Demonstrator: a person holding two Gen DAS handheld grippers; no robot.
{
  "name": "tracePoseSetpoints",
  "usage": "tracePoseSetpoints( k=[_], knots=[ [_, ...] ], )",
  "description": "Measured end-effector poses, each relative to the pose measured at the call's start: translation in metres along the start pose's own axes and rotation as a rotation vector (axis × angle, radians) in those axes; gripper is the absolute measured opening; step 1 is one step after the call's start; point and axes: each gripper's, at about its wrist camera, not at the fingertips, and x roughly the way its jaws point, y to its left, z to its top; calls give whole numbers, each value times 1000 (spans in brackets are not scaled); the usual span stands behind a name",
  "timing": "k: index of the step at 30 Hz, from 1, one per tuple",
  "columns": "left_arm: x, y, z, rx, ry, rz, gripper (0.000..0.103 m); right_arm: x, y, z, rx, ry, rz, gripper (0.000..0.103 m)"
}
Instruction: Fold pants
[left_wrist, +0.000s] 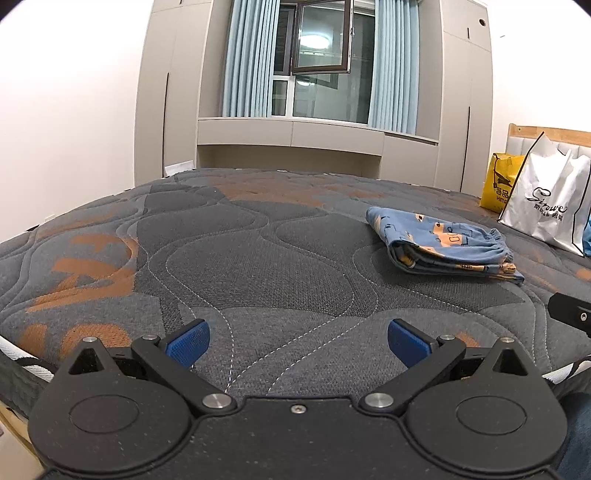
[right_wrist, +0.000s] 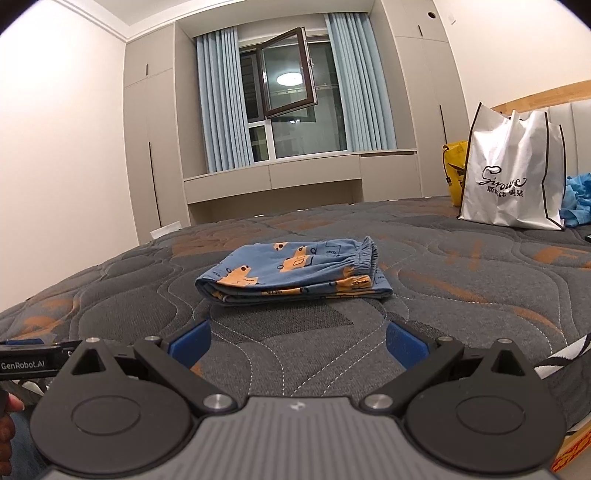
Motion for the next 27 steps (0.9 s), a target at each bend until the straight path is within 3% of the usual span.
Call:
tracePoseSetpoints(
  k=[27],
  knots=[
    [16, -4, -1, 5, 29, 3, 102, 18, -3, -4, 8, 42, 27, 103]
  ],
)
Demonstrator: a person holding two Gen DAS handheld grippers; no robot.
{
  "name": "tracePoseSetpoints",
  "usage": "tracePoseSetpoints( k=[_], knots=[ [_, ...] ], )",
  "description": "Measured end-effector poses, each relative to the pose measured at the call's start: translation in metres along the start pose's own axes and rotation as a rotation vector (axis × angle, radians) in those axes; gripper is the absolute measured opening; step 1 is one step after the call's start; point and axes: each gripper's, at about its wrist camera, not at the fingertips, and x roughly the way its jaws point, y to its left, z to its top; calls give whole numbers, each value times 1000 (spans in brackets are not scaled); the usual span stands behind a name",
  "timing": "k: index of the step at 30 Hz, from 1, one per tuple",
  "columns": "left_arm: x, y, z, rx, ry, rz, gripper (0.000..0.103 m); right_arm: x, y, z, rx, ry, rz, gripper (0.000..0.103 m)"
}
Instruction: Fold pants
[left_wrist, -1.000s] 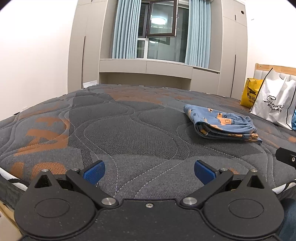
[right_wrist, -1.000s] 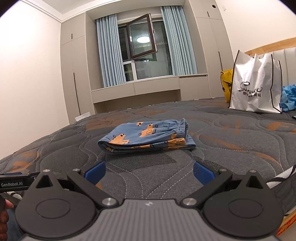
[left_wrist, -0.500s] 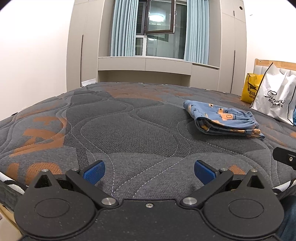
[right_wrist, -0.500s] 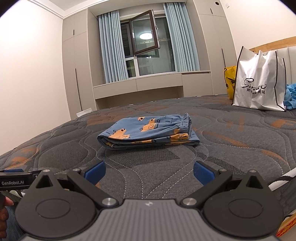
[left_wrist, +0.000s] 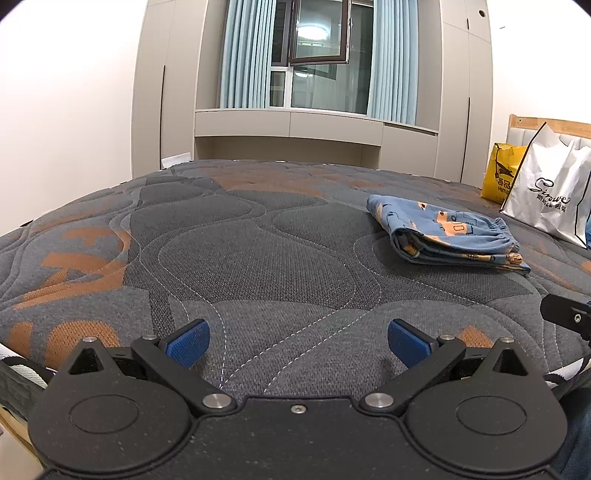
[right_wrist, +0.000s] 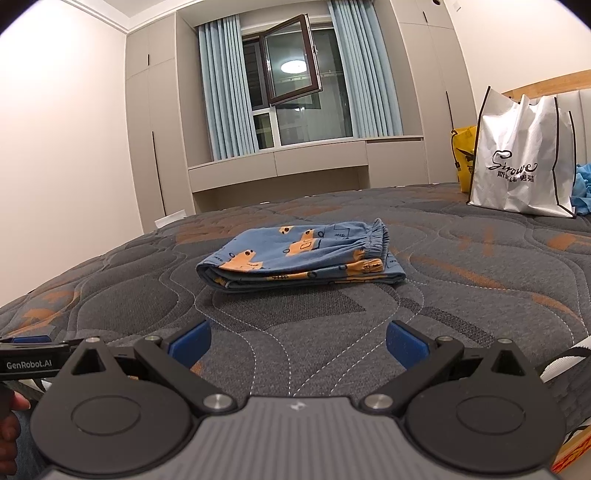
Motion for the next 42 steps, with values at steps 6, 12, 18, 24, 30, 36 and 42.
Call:
tracePoseSetpoints(
  k=[6, 12, 18, 24, 30, 36, 42],
  knots=[
    [0, 0, 0, 1, 1, -1, 102, 0, 0, 0, 1, 0, 1, 103],
    [0, 0, 0, 0, 0, 0, 102, -1, 0, 0, 1, -3, 2, 103],
    [-1, -1, 1, -1, -3, 4, 102, -2, 0, 0, 3, -1, 2, 103],
    [-3, -2, 1, 0, -6, 4, 102, -3, 0, 0, 2, -3, 4, 103],
    [-4, -1, 1, 0, -8, 4, 102, -3, 0, 0, 3, -5, 4, 103],
    [-4, -2, 1, 0, -8, 3, 102, -4, 0, 1, 3, -7, 6, 103],
    [-5, -2, 1, 1, -7, 5, 102, -4, 0, 1, 3, -8, 8, 103]
  ],
)
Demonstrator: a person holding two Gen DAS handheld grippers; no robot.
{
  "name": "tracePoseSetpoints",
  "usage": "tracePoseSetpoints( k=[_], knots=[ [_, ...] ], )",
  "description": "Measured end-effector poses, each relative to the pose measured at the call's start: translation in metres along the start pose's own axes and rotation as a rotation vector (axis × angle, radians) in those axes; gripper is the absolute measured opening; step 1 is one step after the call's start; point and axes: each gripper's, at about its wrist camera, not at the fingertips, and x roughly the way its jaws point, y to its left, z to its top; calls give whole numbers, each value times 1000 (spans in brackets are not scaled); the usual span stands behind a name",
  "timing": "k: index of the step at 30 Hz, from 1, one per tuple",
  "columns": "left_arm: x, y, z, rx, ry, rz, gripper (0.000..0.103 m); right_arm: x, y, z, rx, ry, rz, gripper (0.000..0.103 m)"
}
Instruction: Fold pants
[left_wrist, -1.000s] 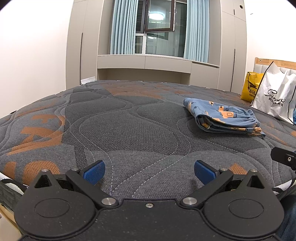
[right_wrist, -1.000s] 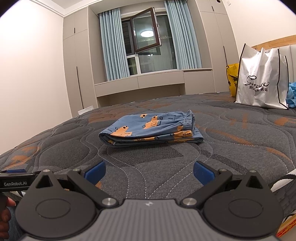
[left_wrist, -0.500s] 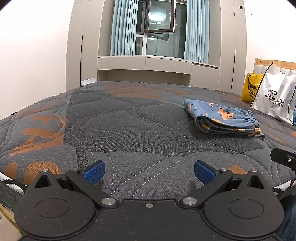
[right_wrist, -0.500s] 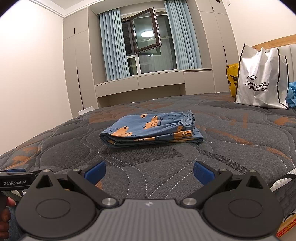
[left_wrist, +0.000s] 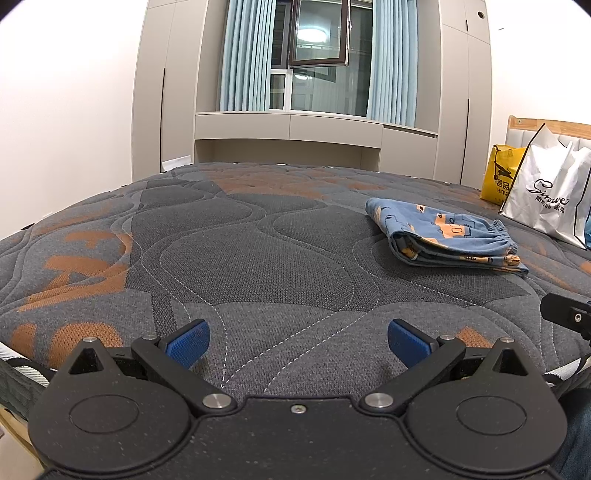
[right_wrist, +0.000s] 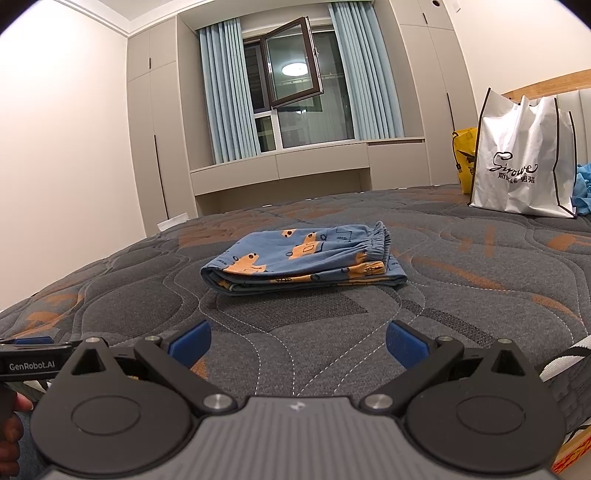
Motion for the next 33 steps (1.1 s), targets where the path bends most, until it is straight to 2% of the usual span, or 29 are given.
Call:
tracePoseSetpoints(
  k=[15, 22, 27, 33],
  knots=[
    [-2, 0, 1, -3, 4, -6, 102, 0, 1, 0, -1, -2, 2, 103],
    [-5, 0, 0, -14, -8, -28, 102, -2, 1, 1, -3, -6, 6, 103],
    [-7, 3, 2, -32, 5, -77, 102, -3, 0, 1, -5, -10, 10, 103],
    [-5, 3, 2, -31, 24, -73, 102, -4, 0, 1, -5, -12, 10, 103]
  ],
)
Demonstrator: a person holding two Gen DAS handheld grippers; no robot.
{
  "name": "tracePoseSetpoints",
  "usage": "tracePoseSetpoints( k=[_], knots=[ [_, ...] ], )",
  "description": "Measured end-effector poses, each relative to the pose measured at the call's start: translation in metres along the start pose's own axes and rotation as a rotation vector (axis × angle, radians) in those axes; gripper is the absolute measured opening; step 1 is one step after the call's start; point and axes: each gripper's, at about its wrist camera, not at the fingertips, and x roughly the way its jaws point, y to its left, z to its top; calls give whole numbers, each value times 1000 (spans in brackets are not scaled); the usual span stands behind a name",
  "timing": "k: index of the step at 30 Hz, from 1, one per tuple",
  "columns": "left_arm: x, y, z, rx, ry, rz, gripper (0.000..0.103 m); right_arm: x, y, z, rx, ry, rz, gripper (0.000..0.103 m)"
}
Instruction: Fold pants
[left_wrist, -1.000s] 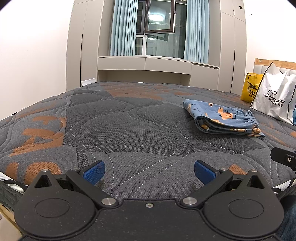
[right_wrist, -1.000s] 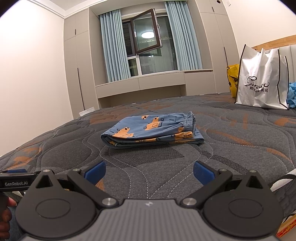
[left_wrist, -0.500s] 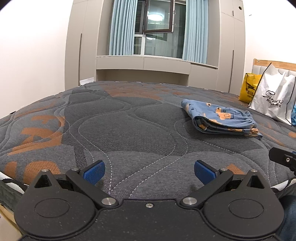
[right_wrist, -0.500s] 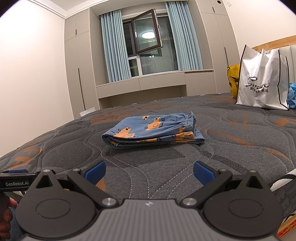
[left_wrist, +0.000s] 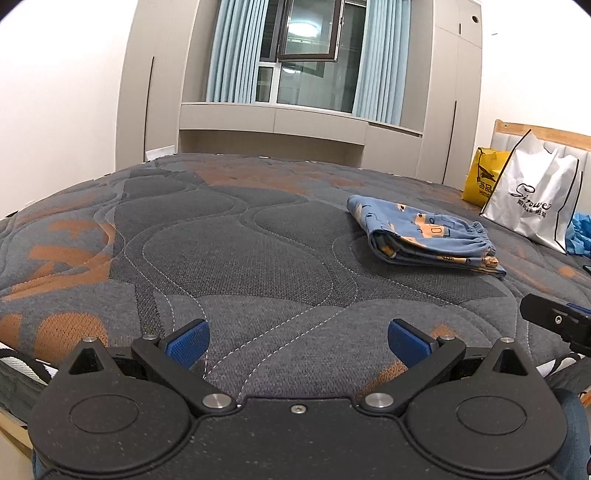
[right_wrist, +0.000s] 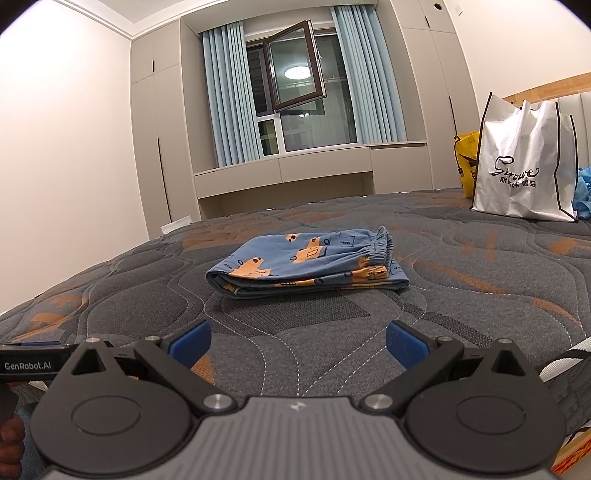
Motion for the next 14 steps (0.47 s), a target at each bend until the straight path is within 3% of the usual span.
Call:
tracePoseSetpoints(
  k=[14],
  knots=[
    [0, 0, -1, 0, 1, -2, 102, -1, 0, 1, 0, 0, 0, 103]
  ],
)
